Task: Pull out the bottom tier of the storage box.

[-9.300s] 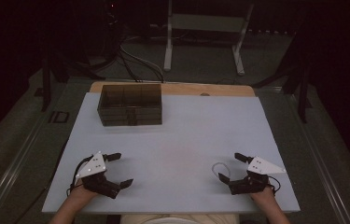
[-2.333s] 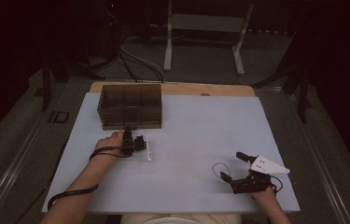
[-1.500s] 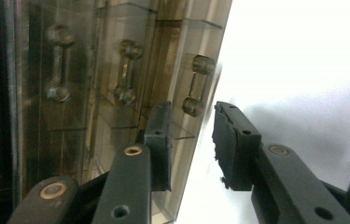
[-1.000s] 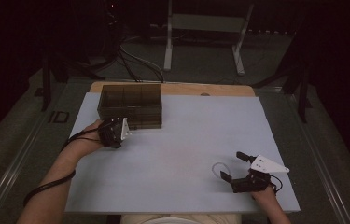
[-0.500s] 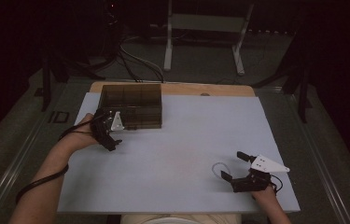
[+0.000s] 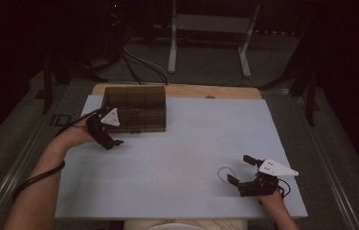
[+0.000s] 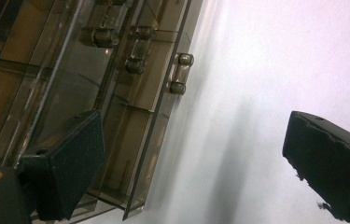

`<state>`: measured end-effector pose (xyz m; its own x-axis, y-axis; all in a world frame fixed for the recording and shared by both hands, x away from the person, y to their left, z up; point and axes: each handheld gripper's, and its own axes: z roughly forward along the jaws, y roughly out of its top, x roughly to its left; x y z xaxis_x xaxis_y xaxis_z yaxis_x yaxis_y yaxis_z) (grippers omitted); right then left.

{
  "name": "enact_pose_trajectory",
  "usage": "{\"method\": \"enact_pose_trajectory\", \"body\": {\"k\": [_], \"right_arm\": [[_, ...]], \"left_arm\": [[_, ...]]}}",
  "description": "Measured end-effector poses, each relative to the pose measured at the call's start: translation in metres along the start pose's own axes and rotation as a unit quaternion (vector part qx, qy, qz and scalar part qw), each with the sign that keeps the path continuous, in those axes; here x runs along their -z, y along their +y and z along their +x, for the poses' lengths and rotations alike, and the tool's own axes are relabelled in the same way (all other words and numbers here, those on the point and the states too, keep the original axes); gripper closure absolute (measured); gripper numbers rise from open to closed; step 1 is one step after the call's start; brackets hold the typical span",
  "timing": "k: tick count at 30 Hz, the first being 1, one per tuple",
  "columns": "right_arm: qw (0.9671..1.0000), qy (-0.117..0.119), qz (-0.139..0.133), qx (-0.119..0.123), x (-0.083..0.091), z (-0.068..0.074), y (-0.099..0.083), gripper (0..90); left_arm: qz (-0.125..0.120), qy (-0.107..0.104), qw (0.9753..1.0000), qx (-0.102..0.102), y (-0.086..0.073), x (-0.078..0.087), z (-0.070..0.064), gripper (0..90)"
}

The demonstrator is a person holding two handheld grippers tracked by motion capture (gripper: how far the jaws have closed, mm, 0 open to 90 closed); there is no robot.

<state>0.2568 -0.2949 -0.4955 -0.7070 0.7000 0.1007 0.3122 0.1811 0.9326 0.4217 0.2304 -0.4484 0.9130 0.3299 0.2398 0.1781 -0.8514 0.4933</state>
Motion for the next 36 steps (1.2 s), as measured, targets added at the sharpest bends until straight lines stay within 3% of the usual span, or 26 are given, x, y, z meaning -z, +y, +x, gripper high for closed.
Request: {"method": "enact_pose_trajectory", "body": {"k": [3,5,7,8,9,10,11,17,22,25,31,36], "right_arm": [[1.0,0.0,0.001,-0.001,0.0,0.0,0.0,0.0],[1.0,0.001,-0.001,-0.004,0.0,-0.001,0.0,0.0],[1.0,0.002,-0.001,-0.007,0.001,-0.001,0.0,0.0],[1.0,0.002,-0.001,-0.007,0.001,-0.001,0.0,0.0],[1.0,0.002,-0.002,-0.008,0.001,-0.002,0.0,0.0],[1.0,0.002,-0.002,-0.008,0.001,-0.002,0.0,0.0],[1.0,0.003,-0.002,-0.008,0.001,-0.002,0.0,0.0],[1.0,0.003,0.0,-0.009,0.0,-0.002,-0.001,0.0],[0.9999,0.005,0.0,-0.012,0.0,-0.002,-0.001,0.0],[0.9999,0.005,0.001,-0.013,0.0,-0.002,-0.001,0.0],[0.9999,0.006,0.001,-0.013,0.0,-0.002,-0.001,0.0],[0.9999,0.007,0.0,-0.014,0.0,-0.002,-0.001,0.0]], "left_arm": [[0.013,0.006,0.9991,0.041,0.001,-0.002,0.006,7.0],[0.012,-0.006,0.9988,0.047,0.001,-0.003,0.008,7.0],[0.013,-0.004,0.9987,0.05,0.001,-0.005,0.008,8.2],[0.02,0.001,0.9989,0.042,0.002,-0.008,0.008,8.2],[0.024,0.011,0.999,0.035,0.002,-0.01,0.007,17.6],[0.025,0.003,0.9993,0.029,0.002,-0.012,0.006,17.7],[0.031,0.01,0.9992,0.022,0.002,-0.015,0.006,17.8],[0.043,0.012,0.9989,-0.016,0.003,-0.024,0.008,38.3],[0.074,0.011,0.9959,-0.051,0.003,-0.033,0.012,56.4],[0.079,0.009,0.9954,-0.053,0.003,-0.036,0.015,63.0],[0.099,0.008,0.9925,-0.072,0.005,-0.042,0.019,73.1],[0.122,-0.001,0.9886,-0.088,0.007,-0.048,0.023,78.8]]}}
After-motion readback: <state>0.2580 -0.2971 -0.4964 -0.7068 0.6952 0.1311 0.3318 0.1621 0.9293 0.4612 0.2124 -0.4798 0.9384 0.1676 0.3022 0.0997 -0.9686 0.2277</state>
